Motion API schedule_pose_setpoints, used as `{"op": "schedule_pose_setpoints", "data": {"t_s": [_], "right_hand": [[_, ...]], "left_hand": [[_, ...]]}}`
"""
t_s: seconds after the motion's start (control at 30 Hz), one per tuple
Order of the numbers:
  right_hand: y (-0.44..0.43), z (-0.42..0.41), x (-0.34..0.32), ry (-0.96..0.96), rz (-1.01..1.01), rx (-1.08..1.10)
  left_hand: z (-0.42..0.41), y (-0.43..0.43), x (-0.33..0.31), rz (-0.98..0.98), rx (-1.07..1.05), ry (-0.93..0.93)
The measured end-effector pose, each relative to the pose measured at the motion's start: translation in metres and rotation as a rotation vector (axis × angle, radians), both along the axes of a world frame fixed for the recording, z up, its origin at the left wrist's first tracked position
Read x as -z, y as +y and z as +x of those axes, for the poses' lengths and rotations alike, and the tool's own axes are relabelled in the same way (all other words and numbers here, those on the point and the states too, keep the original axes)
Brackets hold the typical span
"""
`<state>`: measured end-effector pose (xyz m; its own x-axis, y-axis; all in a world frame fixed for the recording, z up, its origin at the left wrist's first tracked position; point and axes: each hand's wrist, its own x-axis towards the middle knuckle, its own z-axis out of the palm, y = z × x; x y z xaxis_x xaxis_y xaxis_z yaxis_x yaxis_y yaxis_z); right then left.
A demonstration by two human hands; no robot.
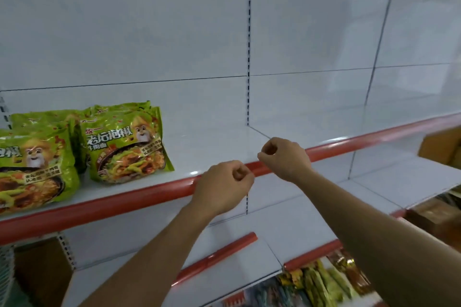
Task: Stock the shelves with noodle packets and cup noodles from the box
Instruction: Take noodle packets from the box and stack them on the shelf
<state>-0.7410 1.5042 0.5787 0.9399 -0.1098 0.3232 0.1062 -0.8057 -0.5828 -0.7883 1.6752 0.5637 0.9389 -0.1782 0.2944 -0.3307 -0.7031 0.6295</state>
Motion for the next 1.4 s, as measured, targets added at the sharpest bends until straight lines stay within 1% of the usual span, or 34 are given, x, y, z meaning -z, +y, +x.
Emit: {"op": "schedule_pose_setpoints", "data": {"t_s": [0.13,0.27,0.4,0.53,0.63,0.77,0.83,1.03,1.13,1.3,1.4], "right_hand": [[-0.052,-0.009,0.038,0.089,-0.053,0.094],[-0.109,-0.021,0.085,0.239,-0.092,0.176],[-0.169,-0.03,0.129,0.383,-0.086,0.211],[-0.229,-0.031,0.175,0.496,-0.066,0.194],[-0.278,-0.026,0.213,0.563,-0.064,0.152],[-0.338,-0.02,0.272,0.7,-0.036,0.115],[-0.36,-0.018,0.3,0.76,-0.022,0.097],[-0.392,-0.02,0.386,0.955,0.028,0.074],[-0.398,-0.022,0.442,1.053,0.068,0.094],[-0.397,-0.036,0.543,1.204,0.151,0.182],[-0.395,-0.042,0.603,1.243,0.172,0.182]], "left_hand": [[0.001,-0.052,0.04,0.096,0.104,0.138],[0.001,-0.106,0.095,0.21,0.189,0.332],[-0.007,-0.153,0.155,0.29,0.216,0.485],[-0.014,-0.201,0.206,0.323,0.2,0.609],[-0.016,-0.243,0.243,0.355,0.13,0.712],[-0.025,-0.294,0.288,0.386,0.062,0.86],[-0.03,-0.312,0.307,0.372,0.023,0.949],[-0.033,-0.347,0.382,0.356,-0.1,1.153],[-0.028,-0.36,0.427,0.335,-0.097,1.232],[-0.017,-0.369,0.527,0.314,-0.121,1.316],[-0.015,-0.374,0.585,0.275,-0.154,1.364]]}}
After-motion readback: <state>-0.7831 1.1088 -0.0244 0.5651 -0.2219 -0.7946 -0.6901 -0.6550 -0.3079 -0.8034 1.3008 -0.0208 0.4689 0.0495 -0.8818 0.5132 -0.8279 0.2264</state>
